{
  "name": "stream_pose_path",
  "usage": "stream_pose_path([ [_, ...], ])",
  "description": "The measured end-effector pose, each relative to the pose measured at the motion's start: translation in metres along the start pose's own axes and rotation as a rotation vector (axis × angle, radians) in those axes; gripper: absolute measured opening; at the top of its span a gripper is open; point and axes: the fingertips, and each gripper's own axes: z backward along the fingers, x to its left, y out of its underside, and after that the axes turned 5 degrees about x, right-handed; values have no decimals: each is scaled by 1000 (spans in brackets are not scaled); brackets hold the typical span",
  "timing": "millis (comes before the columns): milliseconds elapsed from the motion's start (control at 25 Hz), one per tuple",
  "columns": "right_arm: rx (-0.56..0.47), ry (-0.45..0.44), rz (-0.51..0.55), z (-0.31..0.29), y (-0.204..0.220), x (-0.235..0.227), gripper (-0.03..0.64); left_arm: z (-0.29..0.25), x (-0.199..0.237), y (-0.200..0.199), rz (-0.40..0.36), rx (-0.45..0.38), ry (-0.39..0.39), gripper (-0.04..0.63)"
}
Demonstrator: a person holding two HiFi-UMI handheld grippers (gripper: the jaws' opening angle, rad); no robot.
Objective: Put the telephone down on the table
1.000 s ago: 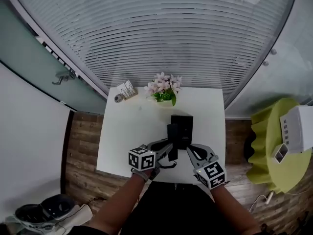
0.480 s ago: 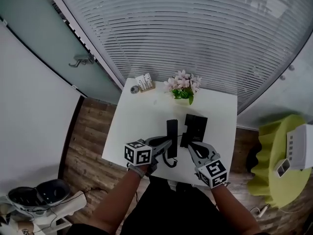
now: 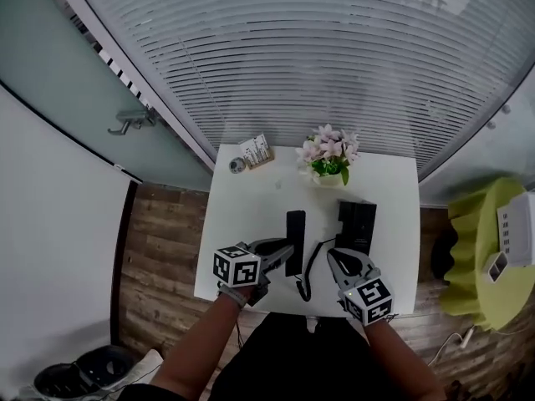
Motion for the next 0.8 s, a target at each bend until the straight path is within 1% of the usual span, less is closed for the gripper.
stream_pose_path([
  [80,2,17,-14,-11,0,7,23,6,11,-3,-17,21,11,77],
  [240,4,49,-38,-26,1,18,23,16,32,-4,-25,51,28,77],
  [440,-7,70,-58,-47,-4,28,23,36,55,-9,-47,73,10,77],
  [600,-3,72,-64,-63,-4,37,23,46,79,1,-39,106,-10,77],
  [800,3,60,-62,-86,-7,47,23,58,106,9,-12,124,-33,77],
])
